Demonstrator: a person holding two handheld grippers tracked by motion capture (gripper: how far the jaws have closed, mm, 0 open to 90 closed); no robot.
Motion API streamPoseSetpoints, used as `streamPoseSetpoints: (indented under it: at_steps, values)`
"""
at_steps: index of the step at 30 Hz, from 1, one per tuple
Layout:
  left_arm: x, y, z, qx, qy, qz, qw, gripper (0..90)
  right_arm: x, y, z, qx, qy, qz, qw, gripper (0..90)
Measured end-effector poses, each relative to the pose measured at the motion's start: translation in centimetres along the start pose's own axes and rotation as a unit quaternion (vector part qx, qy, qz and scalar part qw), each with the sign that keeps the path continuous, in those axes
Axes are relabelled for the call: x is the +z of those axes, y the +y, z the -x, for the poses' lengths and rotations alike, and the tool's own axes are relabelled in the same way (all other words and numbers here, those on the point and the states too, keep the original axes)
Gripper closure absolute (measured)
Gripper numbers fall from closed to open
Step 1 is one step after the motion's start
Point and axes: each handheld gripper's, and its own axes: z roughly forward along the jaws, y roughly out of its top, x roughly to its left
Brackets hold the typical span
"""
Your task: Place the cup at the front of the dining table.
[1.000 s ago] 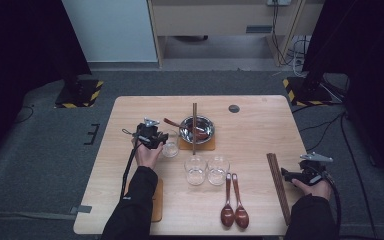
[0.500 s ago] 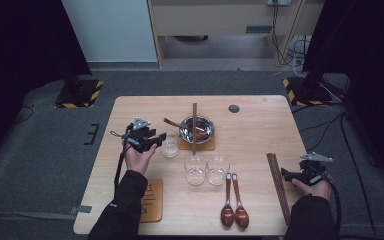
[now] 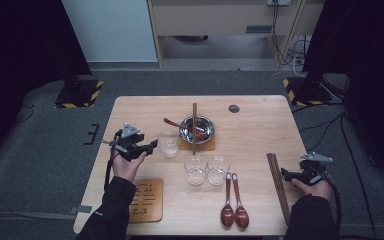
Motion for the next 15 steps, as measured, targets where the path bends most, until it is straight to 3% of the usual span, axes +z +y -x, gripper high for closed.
streamPoseSetpoints:
  at_steps: [5, 15]
  values:
    - [-0.8, -1.7, -0.2, 0.018, 0.008, -0.020, 0.9996, 32.2, 0.0, 0.0, 0.0, 0.000, 0.000, 0.000, 1.0000, 0.4]
    - [-1.6, -5.0, -1.9, 0.015, 0.028, -0.055, 0.9980, 25.8, 0.0, 0.0, 0.0, 0.000, 0.000, 0.000, 1.0000, 0.4]
